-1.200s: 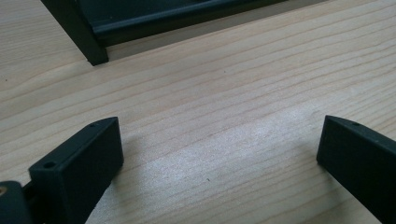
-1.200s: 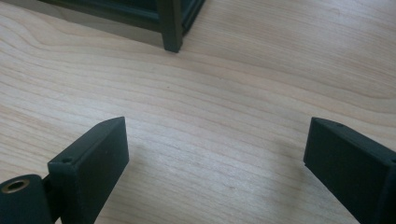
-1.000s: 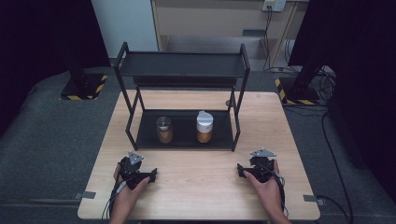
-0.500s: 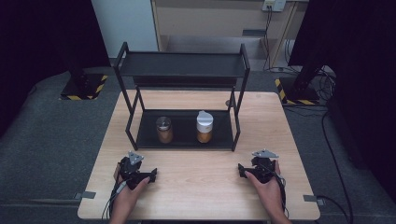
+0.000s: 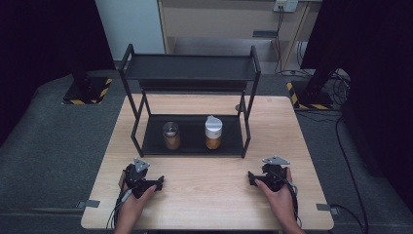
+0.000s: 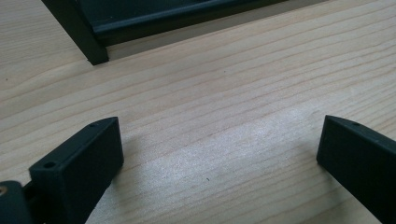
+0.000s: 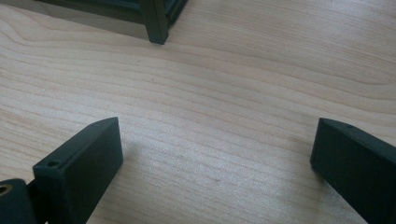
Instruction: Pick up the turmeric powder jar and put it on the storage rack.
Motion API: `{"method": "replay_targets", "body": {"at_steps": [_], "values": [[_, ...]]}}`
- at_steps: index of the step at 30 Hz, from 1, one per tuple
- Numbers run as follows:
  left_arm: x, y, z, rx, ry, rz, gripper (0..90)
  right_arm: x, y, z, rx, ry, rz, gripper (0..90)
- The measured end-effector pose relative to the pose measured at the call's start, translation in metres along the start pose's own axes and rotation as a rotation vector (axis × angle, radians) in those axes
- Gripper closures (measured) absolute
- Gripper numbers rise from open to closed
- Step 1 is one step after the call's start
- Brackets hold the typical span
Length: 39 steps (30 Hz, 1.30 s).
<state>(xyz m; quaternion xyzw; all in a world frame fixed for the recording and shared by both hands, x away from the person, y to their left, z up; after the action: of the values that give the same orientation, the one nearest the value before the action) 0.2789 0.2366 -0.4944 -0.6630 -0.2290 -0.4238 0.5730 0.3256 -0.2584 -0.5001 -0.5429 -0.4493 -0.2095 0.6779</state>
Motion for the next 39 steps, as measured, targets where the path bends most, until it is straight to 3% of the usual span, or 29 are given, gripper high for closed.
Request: {"method": "replay_targets", "body": {"at_steps": [39], "values": [[0.0001,0.0,0.0002,-0.001,0.0,0.0,0.0,0.0007,0.0008,0.0004,0.002,-0.001,0.005,1.6]]}}
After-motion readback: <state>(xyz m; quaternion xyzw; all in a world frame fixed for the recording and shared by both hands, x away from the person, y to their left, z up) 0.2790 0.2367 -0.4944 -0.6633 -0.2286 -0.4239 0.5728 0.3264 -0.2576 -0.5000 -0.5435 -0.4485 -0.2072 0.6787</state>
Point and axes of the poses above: each handheld gripper's, and its own axes: y roughly forward along the jaws, x roughly out of its top, z roughly to its left, the point moved 6 cm from there along y, roughly forward along the jaws, and after that the axes turned 10 degrees about -z, right-handed, at the moved point
